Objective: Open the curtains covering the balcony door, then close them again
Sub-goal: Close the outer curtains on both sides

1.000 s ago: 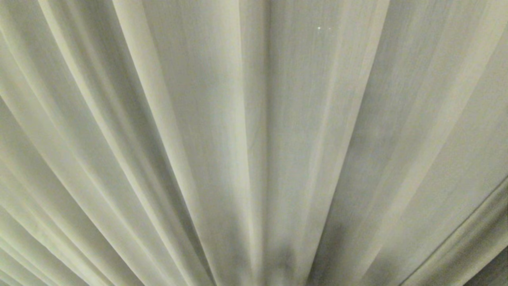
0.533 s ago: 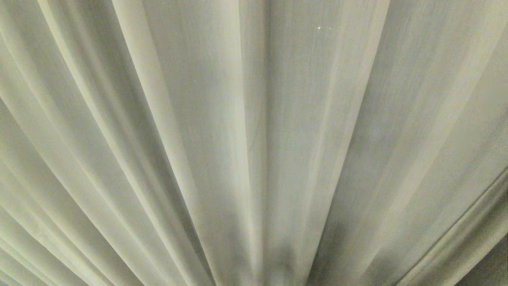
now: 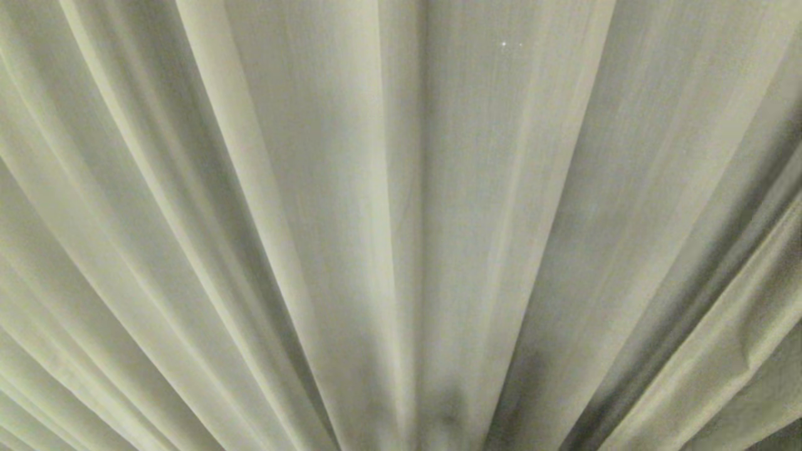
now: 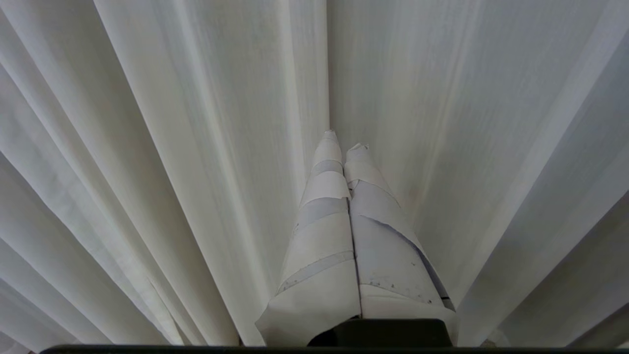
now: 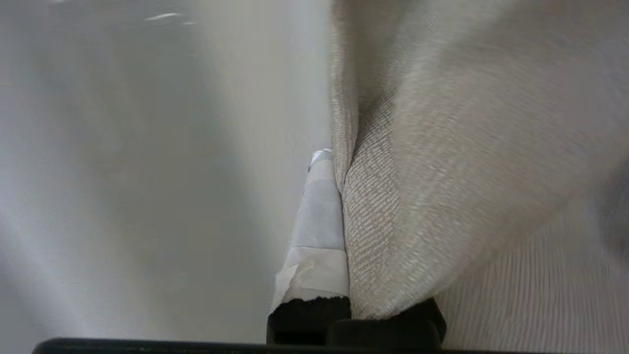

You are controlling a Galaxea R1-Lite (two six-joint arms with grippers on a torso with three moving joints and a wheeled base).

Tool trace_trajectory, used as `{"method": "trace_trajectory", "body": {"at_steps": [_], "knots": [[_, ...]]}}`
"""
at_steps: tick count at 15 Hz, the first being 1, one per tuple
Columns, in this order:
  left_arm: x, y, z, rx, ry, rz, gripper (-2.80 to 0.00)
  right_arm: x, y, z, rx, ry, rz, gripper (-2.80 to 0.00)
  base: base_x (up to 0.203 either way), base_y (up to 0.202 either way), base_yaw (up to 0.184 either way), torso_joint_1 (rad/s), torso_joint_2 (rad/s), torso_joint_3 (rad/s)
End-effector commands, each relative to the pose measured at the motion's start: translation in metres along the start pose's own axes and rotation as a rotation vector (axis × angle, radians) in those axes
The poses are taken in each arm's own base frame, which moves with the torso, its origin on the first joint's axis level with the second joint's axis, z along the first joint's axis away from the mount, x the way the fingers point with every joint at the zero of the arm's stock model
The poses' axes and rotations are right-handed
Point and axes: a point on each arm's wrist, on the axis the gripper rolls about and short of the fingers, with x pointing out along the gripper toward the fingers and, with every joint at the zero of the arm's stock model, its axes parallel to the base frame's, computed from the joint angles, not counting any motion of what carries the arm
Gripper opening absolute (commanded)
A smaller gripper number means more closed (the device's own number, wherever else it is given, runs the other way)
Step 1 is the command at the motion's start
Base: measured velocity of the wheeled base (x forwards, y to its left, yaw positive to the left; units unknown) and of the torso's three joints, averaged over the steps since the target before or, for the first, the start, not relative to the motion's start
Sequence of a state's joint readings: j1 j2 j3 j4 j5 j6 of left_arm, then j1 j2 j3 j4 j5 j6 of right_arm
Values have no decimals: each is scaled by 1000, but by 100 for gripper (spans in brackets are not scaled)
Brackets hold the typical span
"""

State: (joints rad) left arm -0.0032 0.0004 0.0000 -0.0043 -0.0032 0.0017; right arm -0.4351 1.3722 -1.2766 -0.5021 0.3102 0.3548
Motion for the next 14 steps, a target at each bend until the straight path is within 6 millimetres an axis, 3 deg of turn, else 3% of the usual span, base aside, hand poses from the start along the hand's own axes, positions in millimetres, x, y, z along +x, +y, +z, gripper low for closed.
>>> {"method": "trace_trajectory", "body": {"at_steps": [1,9,14], "knots": [[0,0,0,0,-1,0,-280,-11,28,9,0,-25,102,-280,0,0,0,0,0,0],[0,0,0,0,-1,0,-280,-28,89,-7,-62,6,372,-280,0,0,0,0,0,0],[0,0,0,0,-1,0,-280,-21,124,-31,-100,51,506,-280,0,0,0,0,0,0]]}}
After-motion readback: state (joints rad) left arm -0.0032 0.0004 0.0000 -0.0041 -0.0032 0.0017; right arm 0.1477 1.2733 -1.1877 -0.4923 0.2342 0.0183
